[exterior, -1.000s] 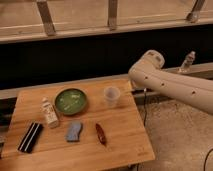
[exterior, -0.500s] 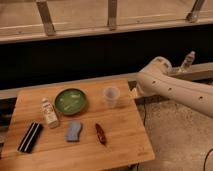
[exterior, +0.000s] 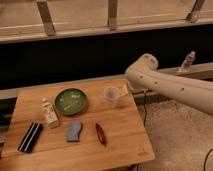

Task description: Pick up the ceramic cup

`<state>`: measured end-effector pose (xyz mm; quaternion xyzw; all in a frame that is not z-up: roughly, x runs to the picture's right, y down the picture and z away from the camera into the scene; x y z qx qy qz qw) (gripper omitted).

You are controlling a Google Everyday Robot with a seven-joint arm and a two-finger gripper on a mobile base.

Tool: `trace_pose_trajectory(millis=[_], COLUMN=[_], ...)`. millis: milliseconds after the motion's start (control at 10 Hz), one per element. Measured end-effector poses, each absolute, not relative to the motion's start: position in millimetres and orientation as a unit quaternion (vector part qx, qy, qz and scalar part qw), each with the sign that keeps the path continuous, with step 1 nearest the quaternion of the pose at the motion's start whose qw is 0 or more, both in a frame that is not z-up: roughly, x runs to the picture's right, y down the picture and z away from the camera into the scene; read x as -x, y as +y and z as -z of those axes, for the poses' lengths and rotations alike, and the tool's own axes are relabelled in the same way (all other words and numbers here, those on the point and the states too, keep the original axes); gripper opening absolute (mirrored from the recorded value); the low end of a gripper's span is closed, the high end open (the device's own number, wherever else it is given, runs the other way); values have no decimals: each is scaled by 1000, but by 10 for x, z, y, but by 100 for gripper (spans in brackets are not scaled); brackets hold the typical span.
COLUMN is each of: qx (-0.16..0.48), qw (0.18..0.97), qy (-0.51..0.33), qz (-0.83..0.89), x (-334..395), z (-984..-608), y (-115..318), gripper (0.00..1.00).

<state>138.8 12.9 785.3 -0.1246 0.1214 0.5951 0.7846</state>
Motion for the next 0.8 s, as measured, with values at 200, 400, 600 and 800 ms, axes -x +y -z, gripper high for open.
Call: trace_pose_trajectory(millis=[200,400,600,800], qx=[140,155,169,181], qw=[795,801,799,792], qy=[110,106,117,129], qz=[-580,-569,-565,-569], x=[-1083,-939,-968,-1050], z=[-8078,-8305,-8578,-8782], y=[3,-2,97,192], gripper=[80,80,80,80])
